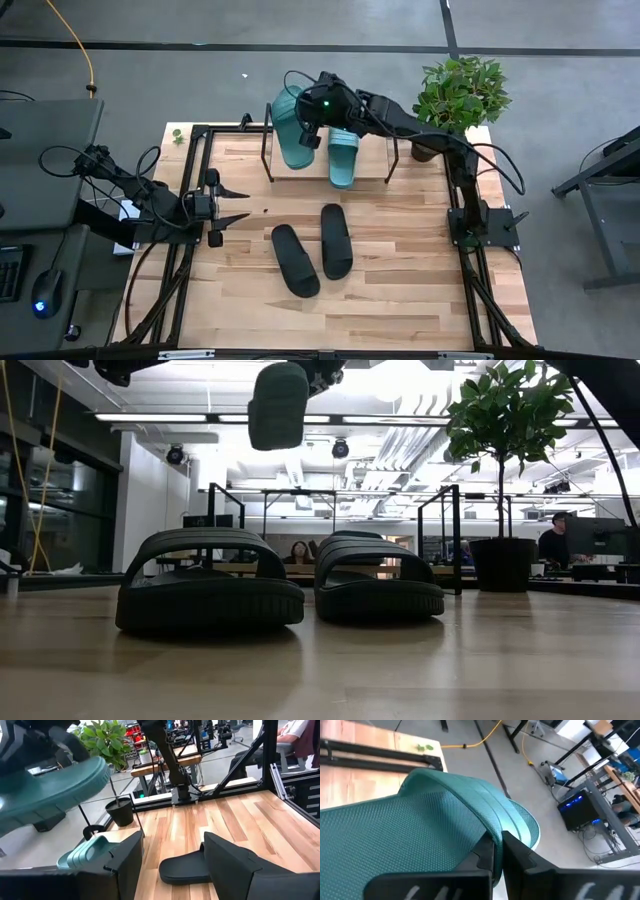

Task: Pick and place slides into the shelf
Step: Put the green slide on the shelf

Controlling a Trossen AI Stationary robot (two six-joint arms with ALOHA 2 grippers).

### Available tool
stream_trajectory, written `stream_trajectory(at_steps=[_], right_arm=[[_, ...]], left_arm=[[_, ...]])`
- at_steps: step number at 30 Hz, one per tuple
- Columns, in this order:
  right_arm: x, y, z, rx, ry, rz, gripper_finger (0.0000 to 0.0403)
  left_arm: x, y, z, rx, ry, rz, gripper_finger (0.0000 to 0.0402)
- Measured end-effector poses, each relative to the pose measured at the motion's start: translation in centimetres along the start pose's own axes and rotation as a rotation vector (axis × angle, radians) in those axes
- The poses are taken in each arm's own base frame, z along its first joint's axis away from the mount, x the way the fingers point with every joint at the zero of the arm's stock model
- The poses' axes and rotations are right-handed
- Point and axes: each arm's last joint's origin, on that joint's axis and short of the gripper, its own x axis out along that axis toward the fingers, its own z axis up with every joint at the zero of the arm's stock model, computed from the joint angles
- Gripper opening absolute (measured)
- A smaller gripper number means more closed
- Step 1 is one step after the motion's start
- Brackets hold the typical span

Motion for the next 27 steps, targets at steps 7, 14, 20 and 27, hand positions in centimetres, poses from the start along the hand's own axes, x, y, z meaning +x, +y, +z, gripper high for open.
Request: stream_trajectory(at_steps=[7, 14, 20, 27], right_arm=[[-4.7, -2.2, 1.2, 0.075, -0.115, 0.042, 0.0], [-9.1, -2.9, 1.0, 0.126, -0.097, 0.096, 0.0], [-10.9, -2.0, 1.1, 0.114, -0.071, 0.109, 0.0], [-13.0, -1.7, 1.2, 0.128, -0.075, 0.099, 0.0]], left_arm=[[0.0, 0.0, -0.1, 0.002, 0.005, -0.001, 0.0193], [0.0, 0.0, -0.1, -0.009, 0.007, -0.001, 0.0193], [0.0, 0.0, -0.1, -0.015, 0.013, 0.016, 0.0193], [0.0, 0.0, -0.1, -0.016, 0.013, 0.017, 0.0193]])
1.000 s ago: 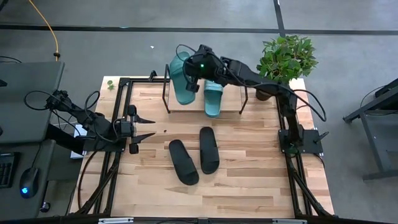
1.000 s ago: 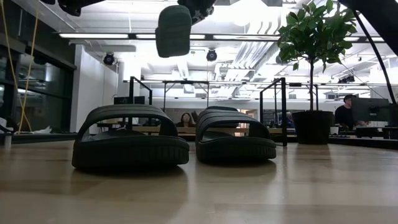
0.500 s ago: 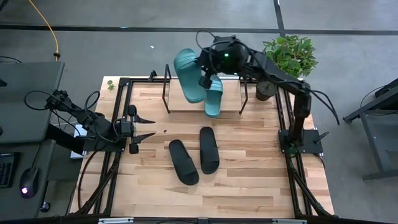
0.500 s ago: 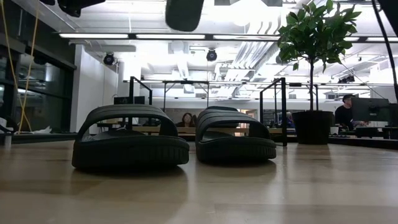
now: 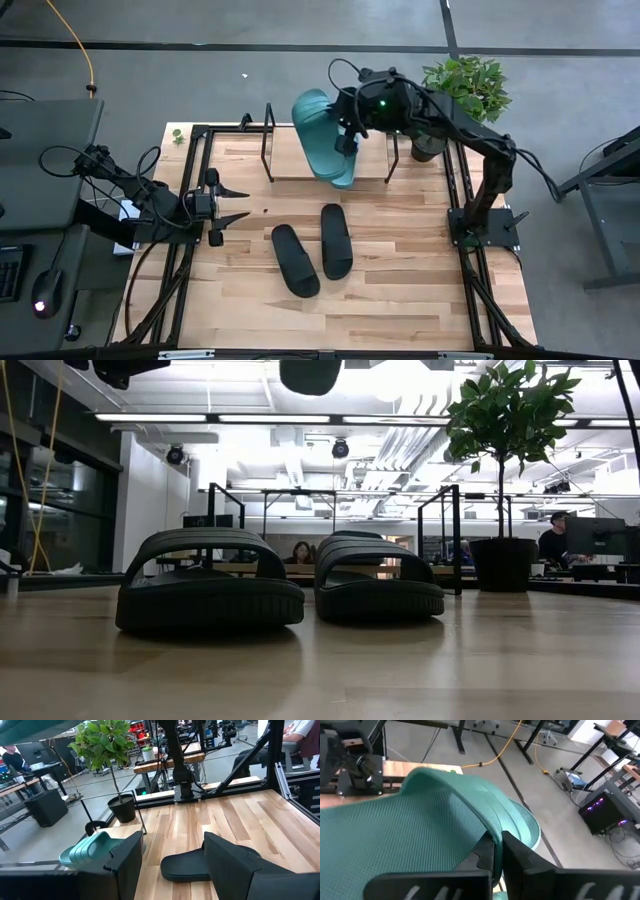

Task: Pick and place slides into the shelf
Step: Put the green slide on the shelf

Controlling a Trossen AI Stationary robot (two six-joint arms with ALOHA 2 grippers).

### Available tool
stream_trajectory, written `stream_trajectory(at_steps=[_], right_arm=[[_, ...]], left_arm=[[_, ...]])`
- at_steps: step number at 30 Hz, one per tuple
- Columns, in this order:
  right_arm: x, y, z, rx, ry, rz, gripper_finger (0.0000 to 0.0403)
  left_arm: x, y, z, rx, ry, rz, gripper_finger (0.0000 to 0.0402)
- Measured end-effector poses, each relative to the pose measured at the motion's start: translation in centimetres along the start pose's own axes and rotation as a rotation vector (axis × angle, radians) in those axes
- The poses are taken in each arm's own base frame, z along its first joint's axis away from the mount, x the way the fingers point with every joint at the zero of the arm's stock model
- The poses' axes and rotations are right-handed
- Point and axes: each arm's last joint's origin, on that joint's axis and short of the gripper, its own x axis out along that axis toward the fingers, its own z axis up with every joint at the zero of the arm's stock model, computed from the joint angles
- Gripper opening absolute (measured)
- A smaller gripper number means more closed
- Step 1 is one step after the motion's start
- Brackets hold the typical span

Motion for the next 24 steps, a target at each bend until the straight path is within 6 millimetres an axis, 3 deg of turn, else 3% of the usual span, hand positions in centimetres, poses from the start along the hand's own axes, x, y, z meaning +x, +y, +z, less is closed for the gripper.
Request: stream_trajectory(at_steps=[7, 16, 19, 24], right_arm=[[-0.6, 0.6, -0.4, -0.009, 0.062, -0.039, 0.0], [-3.0, 1.0, 0.4, -0.003, -0.03, 0.033, 0.0], [-5.2, 0.7, 1.1, -0.002, -0.142, 0.101, 0.0], [-10.5, -0.6, 1.5, 0.048, -0.309, 0.191, 0.0]], left_arm=[[0.0, 0.0, 0.0, 0.0, 0.001, 0.0, 0.0193], [0.0, 0.0, 0.0, 0.001, 0.001, -0.001, 0.0193], [0.0, 0.0, 0.0, 0.0, 0.0, -0.001, 0.0193], [0.0, 0.0, 0.0, 0.0, 0.0, 0.008, 0.0193]])
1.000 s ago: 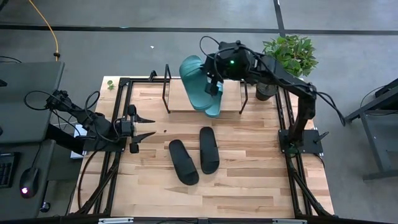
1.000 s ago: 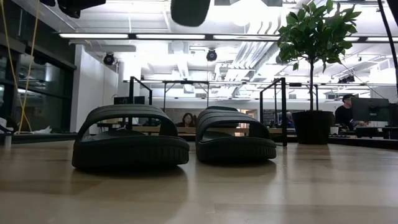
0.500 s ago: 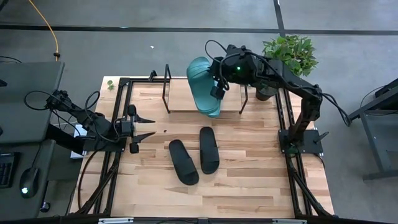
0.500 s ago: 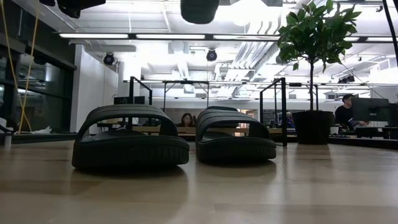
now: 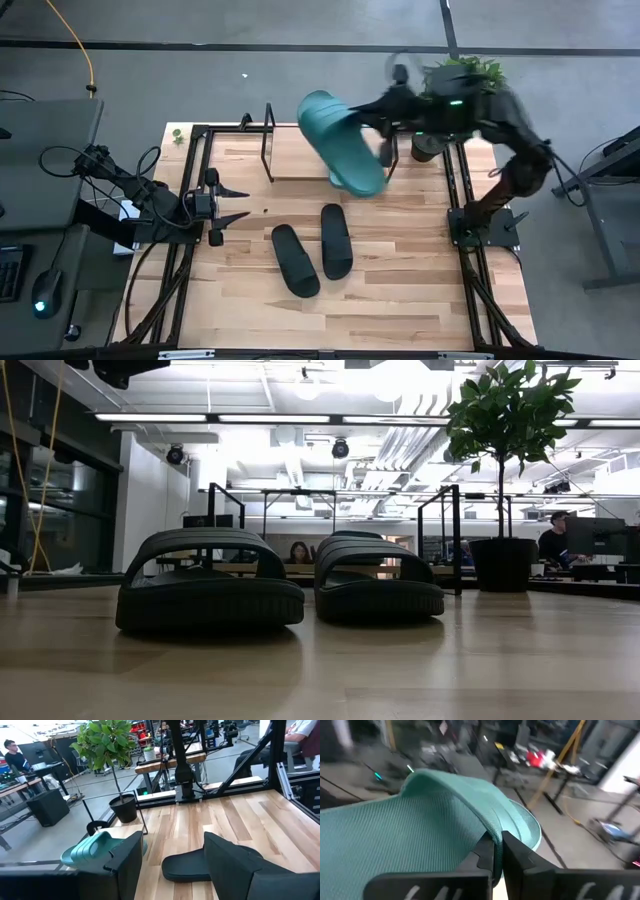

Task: Pick and place slides into the shelf
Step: Put the green slide on the shelf

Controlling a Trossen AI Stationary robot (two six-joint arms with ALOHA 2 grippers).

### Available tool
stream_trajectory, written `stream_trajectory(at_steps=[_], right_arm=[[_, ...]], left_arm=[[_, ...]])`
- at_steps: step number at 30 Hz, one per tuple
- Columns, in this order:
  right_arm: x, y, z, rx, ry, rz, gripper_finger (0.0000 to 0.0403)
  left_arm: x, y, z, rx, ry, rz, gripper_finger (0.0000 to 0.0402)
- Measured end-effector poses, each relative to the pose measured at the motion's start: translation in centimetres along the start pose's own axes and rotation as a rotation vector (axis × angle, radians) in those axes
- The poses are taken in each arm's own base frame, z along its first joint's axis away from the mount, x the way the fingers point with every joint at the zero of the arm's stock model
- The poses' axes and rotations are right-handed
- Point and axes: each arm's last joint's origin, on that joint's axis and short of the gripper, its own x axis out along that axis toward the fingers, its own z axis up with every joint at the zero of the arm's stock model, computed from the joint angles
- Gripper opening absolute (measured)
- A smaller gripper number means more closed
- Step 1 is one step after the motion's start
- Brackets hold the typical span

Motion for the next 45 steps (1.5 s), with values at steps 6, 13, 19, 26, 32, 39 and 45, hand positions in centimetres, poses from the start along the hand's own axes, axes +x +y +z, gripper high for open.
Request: stream_trajectory(at_steps=[6, 13, 19, 26, 32, 39, 45], right_arm=[[-5.8, 0.4, 0.8, 0.051, -0.072, 0.067, 0.0], [-7.5, 3.1, 0.0, 0.03, -0.026, 0.024, 0.0], [-6.5, 5.3, -4.2, -0.021, -0.143, -0.003, 0.0], [-5.8, 5.8, -11.8, 0.034, -0.329, -0.05, 0.0], [-2.4, 6.0, -17.9, 0.017, -0.28, -0.191, 0.0], [2.7, 5.1, -21.3, 0.009, -0.2, -0.283, 0.0], [7.3, 4.1, -22.9, -0.029, -0.128, -0.353, 0.0]], left_arm=[[0.0, 0.0, 0.0, 0.0, 0.001, 0.01, 0.0193], [0.0, 0.0, 0.0, -0.001, 0.001, 0.011, 0.0193], [0.0, 0.0, 0.0, -0.001, 0.0, 0.011, 0.0193], [0.0, 0.1, 0.1, 0.026, -0.007, 0.028, 0.0193], [0.0, 0.2, 0.5, 0.011, -0.041, 0.037, 0.0193], [0.0, 0.2, 0.5, 0.012, -0.039, 0.034, 0.0193], [0.0, 0.1, 0.4, 0.007, -0.034, 0.032, 0.0193]])
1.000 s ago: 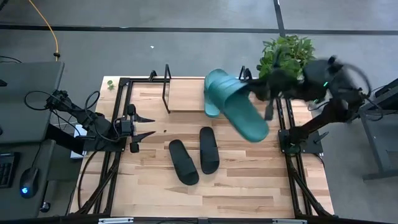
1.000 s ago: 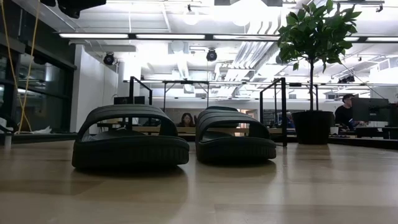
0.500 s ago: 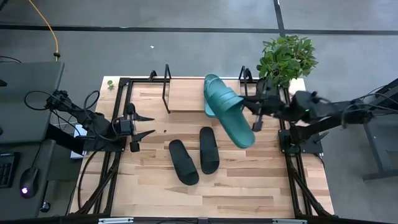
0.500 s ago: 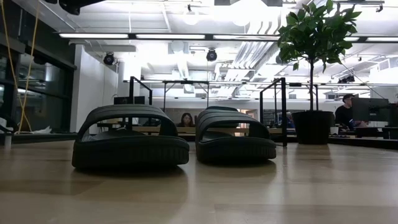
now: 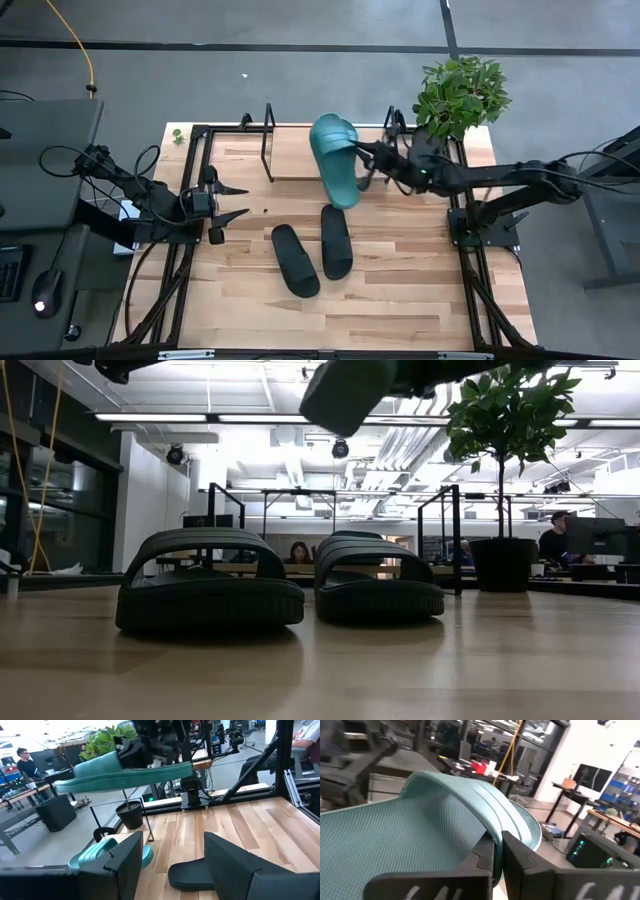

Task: Pick and place slides into the shelf
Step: Put the green slide on the shelf

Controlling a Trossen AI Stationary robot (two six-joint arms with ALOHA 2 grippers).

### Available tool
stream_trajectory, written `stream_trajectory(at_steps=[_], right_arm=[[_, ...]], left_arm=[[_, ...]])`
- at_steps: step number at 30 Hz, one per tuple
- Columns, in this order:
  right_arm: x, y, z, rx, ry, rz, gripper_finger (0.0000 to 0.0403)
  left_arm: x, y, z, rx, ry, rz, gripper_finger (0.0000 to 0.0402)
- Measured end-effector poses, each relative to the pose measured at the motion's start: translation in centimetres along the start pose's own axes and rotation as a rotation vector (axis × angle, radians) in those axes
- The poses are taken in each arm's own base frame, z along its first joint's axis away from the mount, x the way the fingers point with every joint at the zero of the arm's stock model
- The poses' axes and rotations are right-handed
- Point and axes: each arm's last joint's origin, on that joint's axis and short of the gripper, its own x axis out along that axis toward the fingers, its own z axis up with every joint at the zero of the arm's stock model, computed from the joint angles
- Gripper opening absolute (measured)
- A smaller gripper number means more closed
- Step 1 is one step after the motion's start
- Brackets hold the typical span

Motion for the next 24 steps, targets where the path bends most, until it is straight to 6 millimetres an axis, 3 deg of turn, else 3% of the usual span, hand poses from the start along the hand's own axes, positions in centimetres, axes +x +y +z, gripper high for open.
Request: stream_trajectory(at_steps=[11, 24], right_arm=[[5.1, 0.4, -5.5, -0.002, 0.1, -0.061, 0.0], [7.6, 1.3, -8.7, -0.011, 0.096, -0.157, 0.0]], left_arm=[[0.0, 0.0, 0.0, -0.01, 0.004, -0.001, 0.0193], [0.0, 0.0, 0.0, -0.011, 0.003, -0.002, 0.0193]])
